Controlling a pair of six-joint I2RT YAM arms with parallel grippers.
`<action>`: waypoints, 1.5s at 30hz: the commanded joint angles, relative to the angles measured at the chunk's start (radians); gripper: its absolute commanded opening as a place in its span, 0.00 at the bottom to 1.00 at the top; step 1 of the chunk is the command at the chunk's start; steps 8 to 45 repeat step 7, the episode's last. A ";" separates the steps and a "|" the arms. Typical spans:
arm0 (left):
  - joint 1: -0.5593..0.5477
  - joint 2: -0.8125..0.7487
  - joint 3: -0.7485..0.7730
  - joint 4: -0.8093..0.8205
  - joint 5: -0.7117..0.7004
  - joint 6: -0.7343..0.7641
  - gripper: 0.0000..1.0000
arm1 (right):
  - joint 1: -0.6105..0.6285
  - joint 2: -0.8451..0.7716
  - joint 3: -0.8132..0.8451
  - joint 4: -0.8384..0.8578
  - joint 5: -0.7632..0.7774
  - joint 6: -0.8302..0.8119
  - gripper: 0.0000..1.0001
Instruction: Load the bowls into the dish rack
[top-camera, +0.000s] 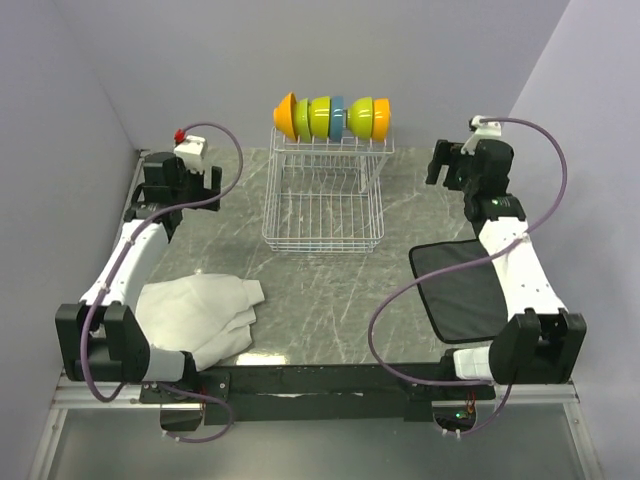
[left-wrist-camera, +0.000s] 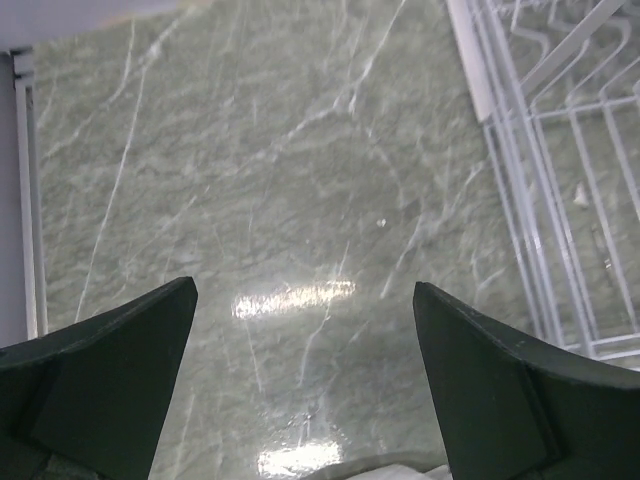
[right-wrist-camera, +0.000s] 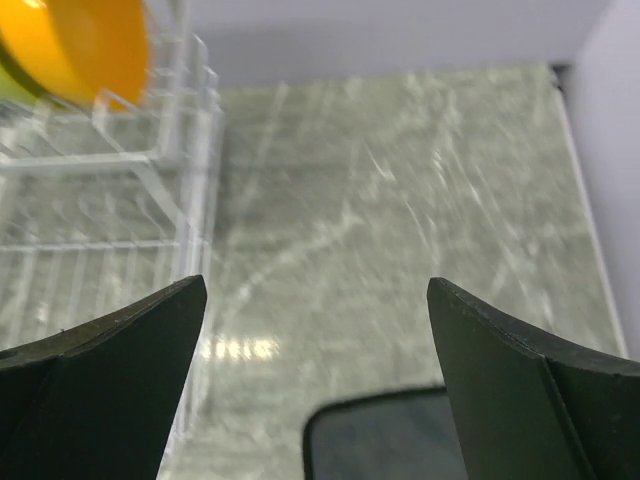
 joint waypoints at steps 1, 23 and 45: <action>0.002 -0.080 -0.036 0.120 0.054 -0.044 0.97 | 0.010 -0.080 -0.017 -0.104 0.101 -0.052 1.00; 0.002 -0.116 -0.076 0.137 0.080 -0.087 0.97 | 0.010 -0.138 -0.057 -0.130 0.060 -0.077 1.00; 0.002 -0.116 -0.076 0.137 0.080 -0.087 0.97 | 0.010 -0.138 -0.057 -0.130 0.060 -0.077 1.00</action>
